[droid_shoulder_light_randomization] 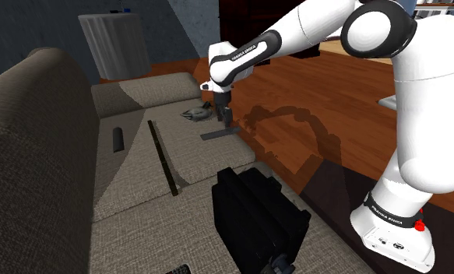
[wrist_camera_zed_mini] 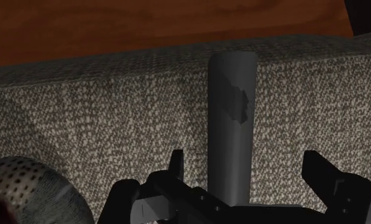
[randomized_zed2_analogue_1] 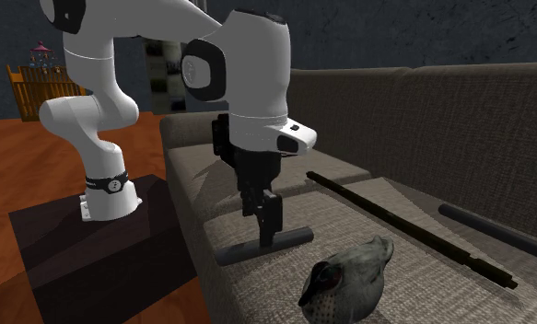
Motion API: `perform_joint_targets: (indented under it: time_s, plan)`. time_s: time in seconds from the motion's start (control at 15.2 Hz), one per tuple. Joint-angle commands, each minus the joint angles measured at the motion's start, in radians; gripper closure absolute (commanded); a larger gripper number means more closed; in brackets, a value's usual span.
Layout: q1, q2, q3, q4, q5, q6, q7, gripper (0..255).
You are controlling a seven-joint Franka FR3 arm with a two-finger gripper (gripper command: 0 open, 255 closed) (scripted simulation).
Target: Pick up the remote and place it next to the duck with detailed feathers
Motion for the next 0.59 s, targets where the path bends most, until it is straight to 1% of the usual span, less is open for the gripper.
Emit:
perform_joint_targets:
  time_s: [0.0,0.07,0.53]
  plan:
    - [-0.001,-0.015,0.0,0.042,0.001,-0.057,0.0,0]
    - [-0.001,-0.022,0.0,0.059,0.001,-0.081,0.0,0]
    - [-0.001,-0.022,0.0,0.059,0.001,-0.081,0.0,0]
